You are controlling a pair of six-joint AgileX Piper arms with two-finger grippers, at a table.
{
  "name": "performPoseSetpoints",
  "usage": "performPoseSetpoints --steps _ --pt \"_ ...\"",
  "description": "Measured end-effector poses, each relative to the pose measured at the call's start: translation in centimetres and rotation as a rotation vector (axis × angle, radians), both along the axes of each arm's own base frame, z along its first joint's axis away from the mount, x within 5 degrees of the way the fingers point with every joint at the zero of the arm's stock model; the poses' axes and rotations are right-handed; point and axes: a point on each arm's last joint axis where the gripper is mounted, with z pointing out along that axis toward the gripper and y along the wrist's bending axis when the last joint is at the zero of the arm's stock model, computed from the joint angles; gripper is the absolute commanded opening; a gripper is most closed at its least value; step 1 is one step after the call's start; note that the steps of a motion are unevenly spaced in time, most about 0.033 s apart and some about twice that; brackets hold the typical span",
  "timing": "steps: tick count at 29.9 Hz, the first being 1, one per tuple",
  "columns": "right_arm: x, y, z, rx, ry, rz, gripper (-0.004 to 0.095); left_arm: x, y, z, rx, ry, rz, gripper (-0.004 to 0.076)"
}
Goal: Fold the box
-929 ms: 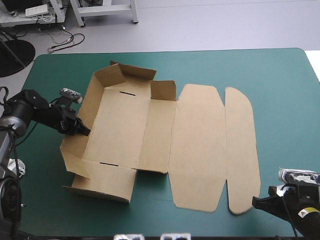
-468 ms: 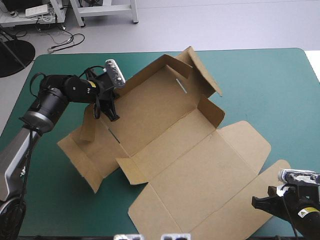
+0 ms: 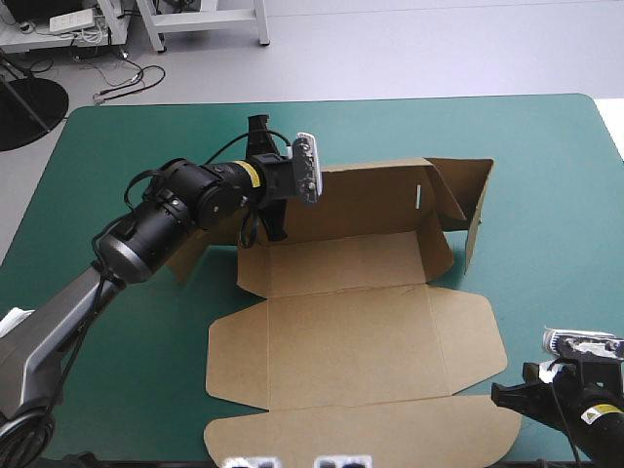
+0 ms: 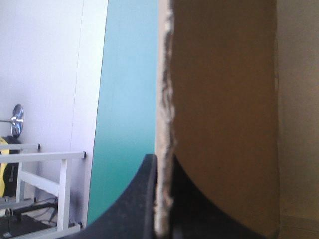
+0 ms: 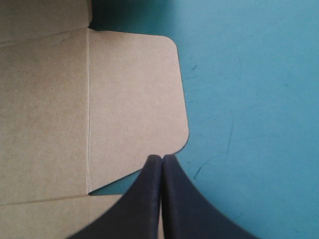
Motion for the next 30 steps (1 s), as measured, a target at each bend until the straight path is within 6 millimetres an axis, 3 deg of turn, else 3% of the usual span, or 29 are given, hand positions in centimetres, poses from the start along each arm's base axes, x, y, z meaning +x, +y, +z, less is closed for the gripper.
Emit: performPoseSetpoints --steps 4,9,17,23,30 --pt "0.1 -0.1 0.1 -0.004 -0.018 -0.005 -0.0020 -1.2 -1.7 -0.1 0.026 -0.030 -0.061 -0.0010" --pt "0.4 -0.1 0.8 -0.001 -0.075 -0.024 -0.0020 -1.4 -2.0 -2.7 0.084 -0.068 -0.030 -0.0010" --pt "1.7 -0.5 5.6 0.055 -0.259 -0.104 -0.0020 -2.5 -2.8 -6.0 0.121 -0.215 -0.011 -0.0010" --pt "6.0 -1.5 10.0 0.095 -0.287 -0.120 -0.0020 -3.2 -2.7 -8.1 0.152 -0.289 -0.003 -0.0010" --pt "14.2 -3.0 13.7 0.149 -0.246 -0.059 -0.0020 -3.5 -2.5 -8.9 0.163 -0.326 -0.008 -0.0010"
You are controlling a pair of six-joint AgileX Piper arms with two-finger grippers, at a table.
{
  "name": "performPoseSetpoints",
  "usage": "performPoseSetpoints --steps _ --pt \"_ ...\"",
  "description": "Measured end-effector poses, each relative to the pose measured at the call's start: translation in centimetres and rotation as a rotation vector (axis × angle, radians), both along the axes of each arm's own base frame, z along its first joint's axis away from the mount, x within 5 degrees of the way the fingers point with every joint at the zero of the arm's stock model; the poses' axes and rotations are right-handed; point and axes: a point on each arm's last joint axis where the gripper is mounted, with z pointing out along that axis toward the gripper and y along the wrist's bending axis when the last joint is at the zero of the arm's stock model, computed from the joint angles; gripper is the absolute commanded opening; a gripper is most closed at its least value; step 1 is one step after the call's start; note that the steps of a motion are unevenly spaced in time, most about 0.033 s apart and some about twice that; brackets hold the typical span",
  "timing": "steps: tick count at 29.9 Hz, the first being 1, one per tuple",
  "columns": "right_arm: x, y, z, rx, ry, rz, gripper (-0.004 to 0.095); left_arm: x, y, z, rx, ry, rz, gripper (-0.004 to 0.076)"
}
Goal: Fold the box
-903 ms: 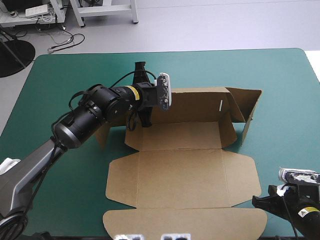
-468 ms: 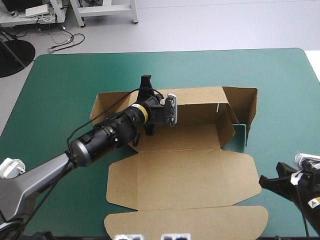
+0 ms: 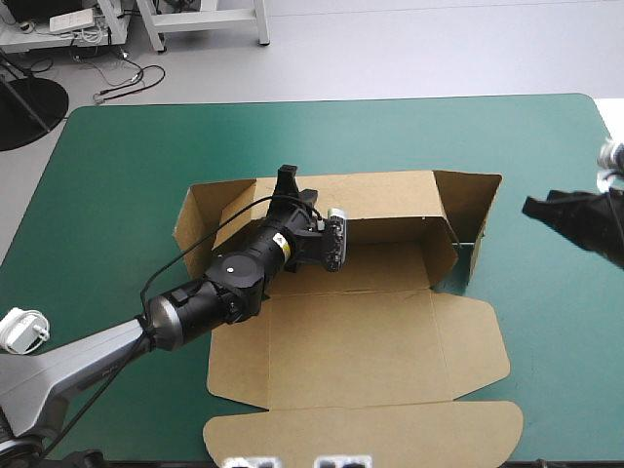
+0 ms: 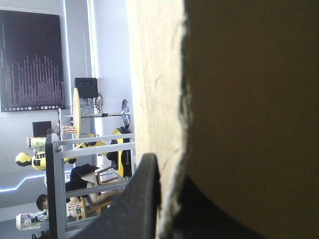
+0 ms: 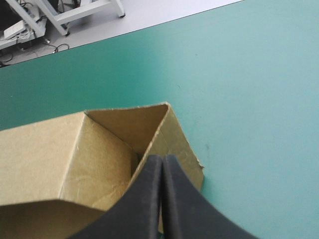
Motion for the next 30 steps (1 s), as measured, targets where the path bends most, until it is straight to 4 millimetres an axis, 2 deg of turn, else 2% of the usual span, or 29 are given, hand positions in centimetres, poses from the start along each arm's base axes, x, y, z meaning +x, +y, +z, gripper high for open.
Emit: performPoseSetpoints --steps 6,11,14,20,25,30 --pt "7.7 -1.1 -0.1 0.053 0.106 0.116 -0.0020 0.0 0.0 0.0 -0.008 -0.001 0.003 -0.0010" --pt "13.0 -2.1 -2.1 0.105 0.196 0.169 -0.0019 0.0 0.0 0.0 -0.006 -0.002 0.003 -0.0010" --pt "15.3 -2.5 -3.8 0.133 0.248 0.201 -0.0019 0.0 0.0 0.0 -0.007 -0.002 0.003 -0.0010" --pt "17.6 -2.7 -6.7 0.179 0.337 0.254 -0.0018 0.0 0.0 0.0 -0.007 -0.002 0.003 -0.0010" --pt "17.6 -2.2 -7.7 0.167 0.397 0.329 -0.0019 0.0 0.0 0.0 -0.007 -0.002 0.004 -0.0010" --pt "17.0 -0.6 -7.9 0.132 0.451 0.435 -0.0019 0.0 0.1 0.0 -0.004 -0.004 0.012 -0.0010"
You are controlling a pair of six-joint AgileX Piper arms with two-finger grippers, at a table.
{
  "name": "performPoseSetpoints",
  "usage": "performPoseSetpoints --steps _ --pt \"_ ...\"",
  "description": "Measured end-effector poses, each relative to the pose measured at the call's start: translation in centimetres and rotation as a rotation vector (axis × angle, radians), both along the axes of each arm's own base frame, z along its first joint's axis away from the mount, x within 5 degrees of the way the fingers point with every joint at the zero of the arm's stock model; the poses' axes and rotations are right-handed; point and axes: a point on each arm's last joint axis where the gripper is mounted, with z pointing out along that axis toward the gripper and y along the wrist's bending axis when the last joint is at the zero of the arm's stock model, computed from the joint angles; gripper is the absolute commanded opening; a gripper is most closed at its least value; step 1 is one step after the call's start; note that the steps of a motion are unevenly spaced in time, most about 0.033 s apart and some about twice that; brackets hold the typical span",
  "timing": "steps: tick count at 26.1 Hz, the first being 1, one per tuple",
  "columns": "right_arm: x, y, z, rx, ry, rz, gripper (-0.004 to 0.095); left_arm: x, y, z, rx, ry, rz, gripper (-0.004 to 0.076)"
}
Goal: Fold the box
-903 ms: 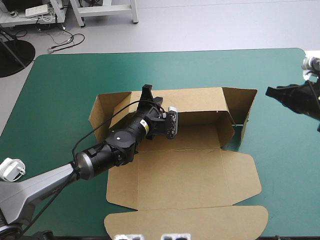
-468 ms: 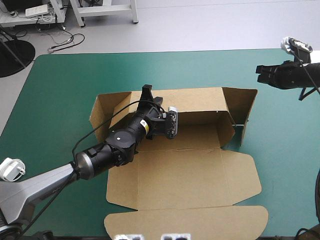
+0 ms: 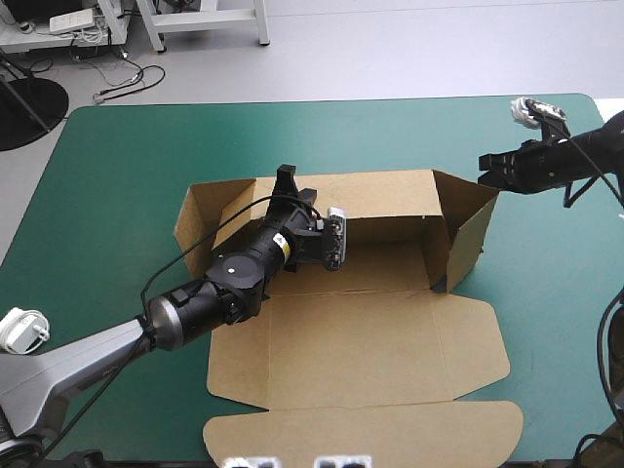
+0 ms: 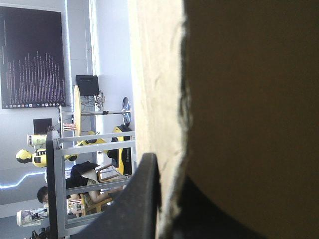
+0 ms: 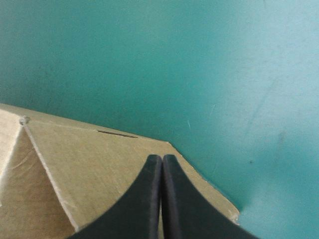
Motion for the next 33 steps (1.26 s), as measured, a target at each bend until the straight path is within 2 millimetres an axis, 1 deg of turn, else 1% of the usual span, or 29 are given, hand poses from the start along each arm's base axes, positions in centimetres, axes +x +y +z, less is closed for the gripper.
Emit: performPoseSetpoints --steps 4,7,10,15,16,21,23,24,27,28,29,31,32,33 --pt "-0.5 1.4 -0.4 -0.005 0.012 0.053 -0.0018 0.0 0.1 0.0 0.005 -0.003 0.013 -0.0009" --pt "-1.5 2.4 -0.9 -0.009 0.024 0.098 -0.0018 0.1 0.3 0.0 0.011 -0.007 0.034 -0.0010" --pt "-2.9 3.3 -1.5 -0.018 0.022 0.119 -0.0019 0.2 0.5 0.0 0.017 -0.008 0.053 -0.0010" --pt "-5.5 3.6 -3.3 -0.039 -0.019 0.107 -0.0019 0.2 0.5 -0.1 0.020 -0.008 0.058 -0.0010" --pt "-6.5 3.8 -4.2 -0.039 -0.061 0.102 -0.0019 0.2 0.5 -0.1 0.021 -0.009 0.059 -0.0010" --pt "-7.9 4.4 -6.0 -0.007 -0.220 0.105 -0.0019 0.2 0.5 -0.1 0.021 -0.009 0.060 -0.0010" --pt "-8.2 4.6 -6.5 0.007 -0.276 0.125 -0.0018 0.2 0.5 -0.1 0.021 -0.009 0.060 -0.0010" --pt "-8.4 4.9 -6.9 0.021 -0.328 0.162 -0.0018 0.2 0.5 -0.1 0.021 -0.010 0.060 -0.0010" --pt "-8.7 5.3 -6.8 0.030 -0.382 0.239 -0.0003 0.2 0.5 -0.1 0.021 -0.010 0.060 -0.0010" --pt "-8.7 5.4 -6.8 0.028 -0.388 0.261 0.0023 0.2 0.5 -0.1 0.021 -0.010 0.060 -0.0010" --pt "-9.0 5.5 -6.8 0.023 -0.387 0.294 0.0072 0.2 0.5 -0.1 0.021 -0.009 0.060 -0.0010" --pt "-9.4 5.4 -6.9 -0.016 -0.379 0.341 0.0216 0.2 0.5 -0.1 0.014 -0.007 0.063 -0.0010" --pt "-9.5 5.4 -6.8 -0.030 -0.378 0.353 0.0335 0.2 0.5 -0.1 0.012 -0.006 0.064 -0.0010" --pt "-9.7 5.3 -6.7 -0.050 -0.387 0.370 0.0382 0.2 0.5 -0.1 0.011 -0.005 0.064 -0.0010"
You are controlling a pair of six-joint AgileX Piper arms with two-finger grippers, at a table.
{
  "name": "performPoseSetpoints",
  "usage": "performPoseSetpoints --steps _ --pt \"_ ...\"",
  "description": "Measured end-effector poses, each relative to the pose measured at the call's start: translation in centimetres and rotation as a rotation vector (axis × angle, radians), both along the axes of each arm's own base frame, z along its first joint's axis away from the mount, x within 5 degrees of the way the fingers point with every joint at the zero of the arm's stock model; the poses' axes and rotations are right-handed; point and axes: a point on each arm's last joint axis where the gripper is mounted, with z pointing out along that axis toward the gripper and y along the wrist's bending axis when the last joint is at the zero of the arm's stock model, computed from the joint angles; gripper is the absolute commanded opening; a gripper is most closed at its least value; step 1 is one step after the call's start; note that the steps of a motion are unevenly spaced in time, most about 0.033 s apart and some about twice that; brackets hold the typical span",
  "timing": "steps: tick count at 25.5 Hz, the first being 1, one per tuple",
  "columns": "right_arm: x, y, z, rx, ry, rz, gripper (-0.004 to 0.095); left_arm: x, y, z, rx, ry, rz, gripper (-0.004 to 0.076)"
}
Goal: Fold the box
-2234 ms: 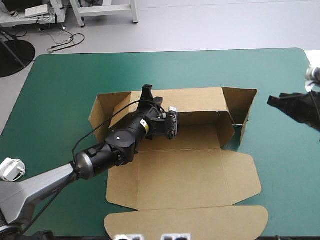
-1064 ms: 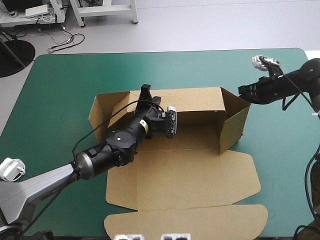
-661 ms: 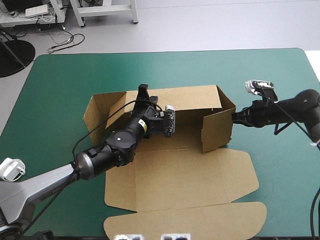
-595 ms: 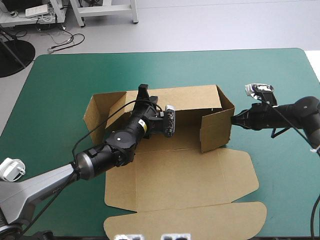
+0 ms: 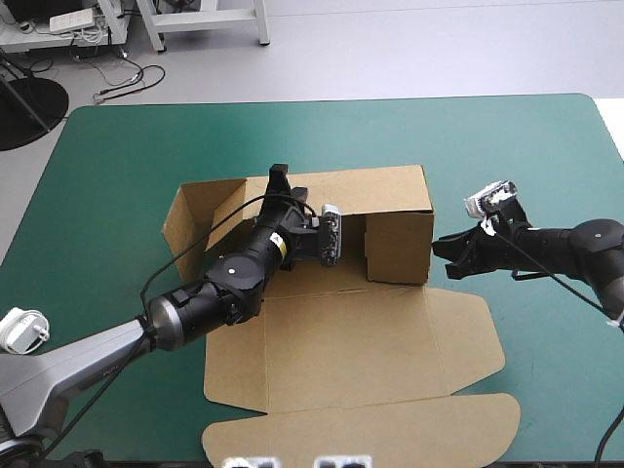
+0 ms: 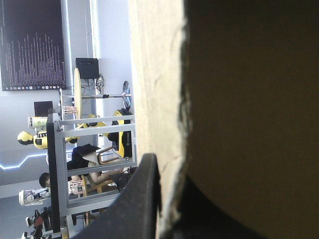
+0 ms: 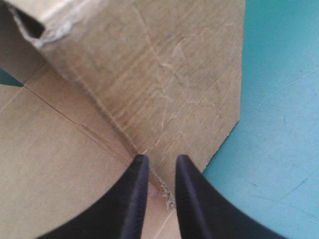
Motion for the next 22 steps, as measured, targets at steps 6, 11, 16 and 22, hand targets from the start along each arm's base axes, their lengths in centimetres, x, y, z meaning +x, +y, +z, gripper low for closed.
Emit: performPoseSetpoints --steps 6,11,16,22 --pt "0.1 0.0 0.3 -0.046 -0.094 0.055 0.0391 0.0 0.0 0.0 0.014 -0.014 -0.013 -0.0010" --pt "0.9 2.1 0.3 -0.065 -0.186 0.075 0.0390 0.0 -0.1 0.0 -0.029 -0.002 0.000 -0.0010" --pt "2.4 4.1 -1.2 -0.120 -0.201 0.000 0.0263 0.0 -0.1 0.1 -0.059 0.005 0.014 -0.0009" --pt "3.1 4.2 -1.1 -0.111 -0.220 -0.114 -0.0001 0.1 0.0 0.1 -0.061 0.004 0.021 -0.0009"
